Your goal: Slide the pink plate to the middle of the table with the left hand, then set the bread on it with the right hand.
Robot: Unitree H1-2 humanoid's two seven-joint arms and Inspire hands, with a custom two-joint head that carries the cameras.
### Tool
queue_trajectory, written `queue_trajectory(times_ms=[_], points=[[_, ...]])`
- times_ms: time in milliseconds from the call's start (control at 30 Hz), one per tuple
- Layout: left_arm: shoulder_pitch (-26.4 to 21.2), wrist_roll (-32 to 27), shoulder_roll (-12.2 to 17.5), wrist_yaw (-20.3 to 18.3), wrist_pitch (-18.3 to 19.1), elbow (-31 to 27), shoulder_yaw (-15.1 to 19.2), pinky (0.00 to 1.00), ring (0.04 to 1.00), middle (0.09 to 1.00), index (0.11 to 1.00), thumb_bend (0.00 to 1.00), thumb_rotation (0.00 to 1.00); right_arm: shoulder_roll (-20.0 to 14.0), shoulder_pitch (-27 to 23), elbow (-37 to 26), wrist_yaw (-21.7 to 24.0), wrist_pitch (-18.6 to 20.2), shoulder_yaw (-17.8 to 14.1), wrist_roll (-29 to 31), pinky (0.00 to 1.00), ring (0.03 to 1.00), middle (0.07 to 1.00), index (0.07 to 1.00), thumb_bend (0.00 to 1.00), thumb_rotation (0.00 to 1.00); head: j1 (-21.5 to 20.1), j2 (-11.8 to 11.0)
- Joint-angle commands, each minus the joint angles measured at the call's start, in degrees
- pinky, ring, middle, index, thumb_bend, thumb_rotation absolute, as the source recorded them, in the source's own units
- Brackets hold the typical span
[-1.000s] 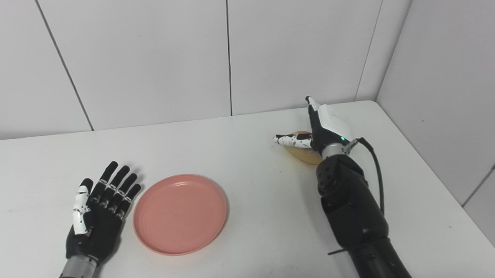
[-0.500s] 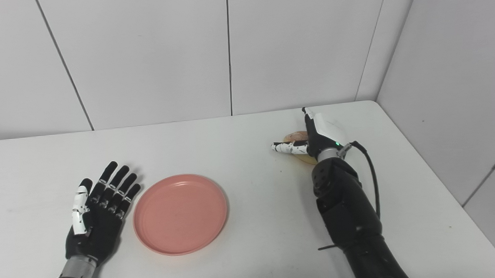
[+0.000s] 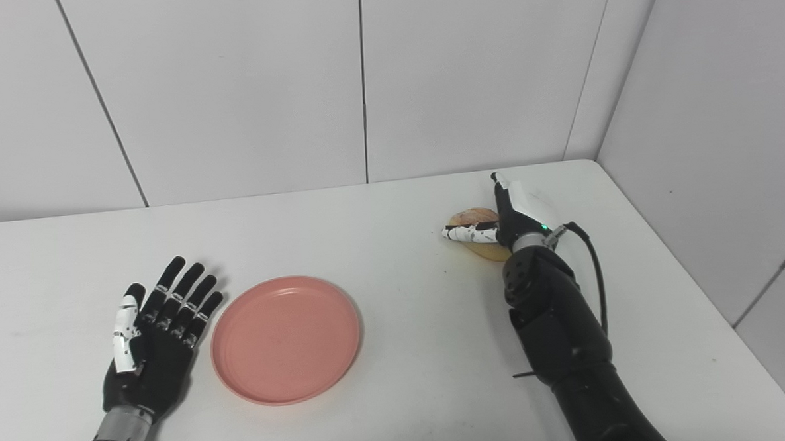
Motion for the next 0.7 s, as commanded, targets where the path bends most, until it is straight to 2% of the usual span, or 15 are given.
queue_trajectory(times_ms=[0, 100, 267, 467, 600, 667], points=[[2.06, 0.93, 0.23, 1.60, 2.82, 1.73, -0.12, 0.92, 0.899, 0.898, 0.892, 0.34, 1.00, -1.81, -2.68, -1.00, -1.86, -0.10, -0.13, 0.48, 0.59, 0.749, 0.859, 0.942, 0.97, 0.46, 0.04, 0.05], [2.08, 0.78, 0.27, 1.27, 2.67, 1.79, -0.15, 0.92, 0.899, 0.899, 0.891, 0.34, 1.00, -1.86, -2.59, -1.09, -1.89, -0.05, -0.05, 0.47, 0.50, 0.650, 0.780, 0.938, 0.97, 0.45, 0.04, 0.05], [2.08, 0.87, 0.34, 1.03, 2.43, 2.01, -0.29, 0.93, 0.902, 0.901, 0.894, 0.34, 1.00, -1.91, -2.72, -1.06, -0.23, -0.05, -0.09, -0.85, 0.45, 0.576, 0.691, 0.918, 0.96, 0.45, 0.00, 0.09], [2.16, 0.80, 0.16, 1.38, 2.72, 1.64, -0.31, 0.92, 0.899, 0.899, 0.892, 0.34, 1.00, -1.82, -2.91, -0.94, 2.05, -0.04, -0.09, -2.92, 0.55, 0.699, 0.757, 0.908, 0.94, 0.42, 0.05, 0.18], [2.14, 0.79, 0.13, 1.37, 2.73, 1.65, -0.33, 0.92, 0.896, 0.898, 0.893, 0.34, 1.00, -1.88, -2.97, -0.51, 2.71, -0.05, 0.02, -3.07, 0.58, 0.729, 0.769, 0.905, 0.93, 0.41, 0.14, 0.23], [2.12, 0.66, 0.05, 1.44, 2.82, 1.65, -0.25, 0.92, 0.897, 0.899, 0.896, 0.34, 1.00, -1.80, -3.04, -0.33, 3.07, -0.04, -0.15, -3.35, 0.56, 0.713, 0.770, 0.903, 0.93, 0.40, 0.24, 0.24]])
